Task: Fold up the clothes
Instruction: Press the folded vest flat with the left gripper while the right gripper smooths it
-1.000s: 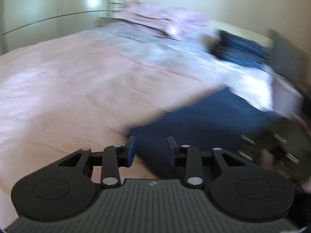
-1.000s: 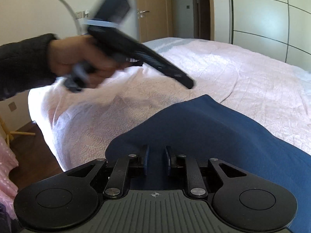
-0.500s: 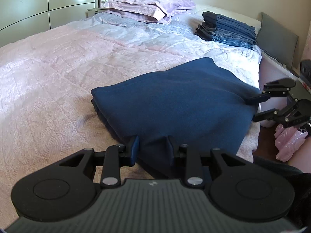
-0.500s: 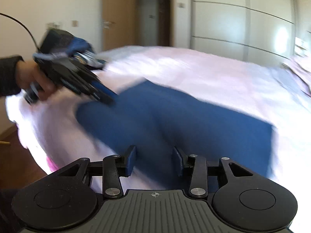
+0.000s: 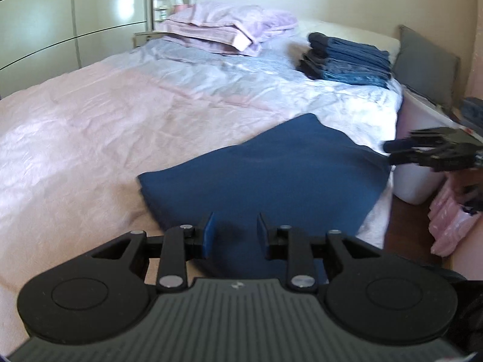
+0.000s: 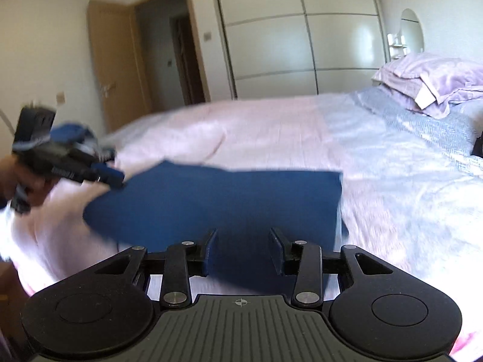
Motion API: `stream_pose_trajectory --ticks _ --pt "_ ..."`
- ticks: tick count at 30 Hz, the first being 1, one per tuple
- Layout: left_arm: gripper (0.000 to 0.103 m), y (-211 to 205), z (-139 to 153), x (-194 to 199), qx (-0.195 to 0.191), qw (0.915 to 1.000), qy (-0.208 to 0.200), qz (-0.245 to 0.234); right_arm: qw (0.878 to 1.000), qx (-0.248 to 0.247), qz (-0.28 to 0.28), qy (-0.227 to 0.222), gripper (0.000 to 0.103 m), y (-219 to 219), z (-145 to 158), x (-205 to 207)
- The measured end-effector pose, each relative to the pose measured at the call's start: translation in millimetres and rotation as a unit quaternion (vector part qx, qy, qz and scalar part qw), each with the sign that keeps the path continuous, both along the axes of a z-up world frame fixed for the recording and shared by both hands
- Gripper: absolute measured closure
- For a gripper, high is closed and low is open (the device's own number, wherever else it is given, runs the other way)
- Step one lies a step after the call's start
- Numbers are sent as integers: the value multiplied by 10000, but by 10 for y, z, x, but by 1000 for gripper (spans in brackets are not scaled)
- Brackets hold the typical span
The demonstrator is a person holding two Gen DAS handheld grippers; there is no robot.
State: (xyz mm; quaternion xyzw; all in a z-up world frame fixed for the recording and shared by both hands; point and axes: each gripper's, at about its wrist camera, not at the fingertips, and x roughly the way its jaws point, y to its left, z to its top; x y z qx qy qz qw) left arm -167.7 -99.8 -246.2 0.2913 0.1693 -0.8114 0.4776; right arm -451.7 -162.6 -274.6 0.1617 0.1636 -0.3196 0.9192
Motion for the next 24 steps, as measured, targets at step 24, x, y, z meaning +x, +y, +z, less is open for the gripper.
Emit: stream_pose_trajectory --ticks 24 --pt "77 -187 -259 -85 408 9991 -100 26 9872 -90 -571 1489 63 -1441 -199 375"
